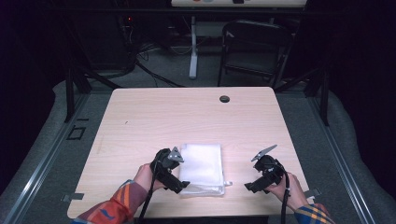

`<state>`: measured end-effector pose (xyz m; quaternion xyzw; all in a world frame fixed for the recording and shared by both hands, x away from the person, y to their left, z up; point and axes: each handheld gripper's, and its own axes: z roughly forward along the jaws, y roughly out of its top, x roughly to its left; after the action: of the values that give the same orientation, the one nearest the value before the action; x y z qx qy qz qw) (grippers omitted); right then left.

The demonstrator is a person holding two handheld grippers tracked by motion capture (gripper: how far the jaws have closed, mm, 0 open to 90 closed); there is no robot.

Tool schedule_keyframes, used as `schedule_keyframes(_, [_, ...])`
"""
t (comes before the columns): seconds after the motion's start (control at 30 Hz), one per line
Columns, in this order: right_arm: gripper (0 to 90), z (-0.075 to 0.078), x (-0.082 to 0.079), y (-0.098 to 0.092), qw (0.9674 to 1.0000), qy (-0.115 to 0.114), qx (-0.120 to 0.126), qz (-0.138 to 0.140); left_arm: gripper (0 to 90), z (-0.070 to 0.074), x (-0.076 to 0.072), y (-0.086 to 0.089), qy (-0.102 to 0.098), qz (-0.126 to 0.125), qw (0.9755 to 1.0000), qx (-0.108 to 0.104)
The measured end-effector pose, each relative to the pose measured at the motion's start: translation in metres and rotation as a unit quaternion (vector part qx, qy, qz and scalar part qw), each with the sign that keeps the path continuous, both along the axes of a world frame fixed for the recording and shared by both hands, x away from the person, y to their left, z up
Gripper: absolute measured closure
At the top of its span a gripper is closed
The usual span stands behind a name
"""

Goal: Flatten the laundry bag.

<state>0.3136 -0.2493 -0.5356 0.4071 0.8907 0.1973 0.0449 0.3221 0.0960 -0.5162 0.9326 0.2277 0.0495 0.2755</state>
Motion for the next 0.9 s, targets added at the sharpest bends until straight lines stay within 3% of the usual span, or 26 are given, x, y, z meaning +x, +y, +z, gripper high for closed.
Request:
schedule_keyframes(0.1, [2.5,0.000,0.000,0.000,1.0000,0.001,0.000,0.002,0.3,-0.002,0.000,-0.007,0.003,-0.010,0.9999,0.006])
schedule_keyframes(0.13, [2.6,0.000,0.000,0.000,1.0000,0.001,0.000,0.002,2.7,-0.004,0.000,-0.013,-0.002,-0.018,0.9997,0.019])
schedule_keyframes(0.47, [2.6,0.000,0.000,0.000,1.0000,0.004,0.001,0.006,12.6,-0.009,-0.002,-0.034,0.003,-0.056,0.9980,0.028])
schedule_keyframes(0.67, [2.6,0.001,-0.001,0.002,0.9999,0.007,0.004,0.011,21.8,-0.018,-0.007,-0.041,-0.002,-0.063,0.9970,0.045])
schedule_keyframes(0.9, [2.7,0.001,-0.002,0.005,0.9997,0.011,0.008,0.020,29.2,-0.025,-0.012,-0.044,-0.026,-0.064,0.9955,0.064])
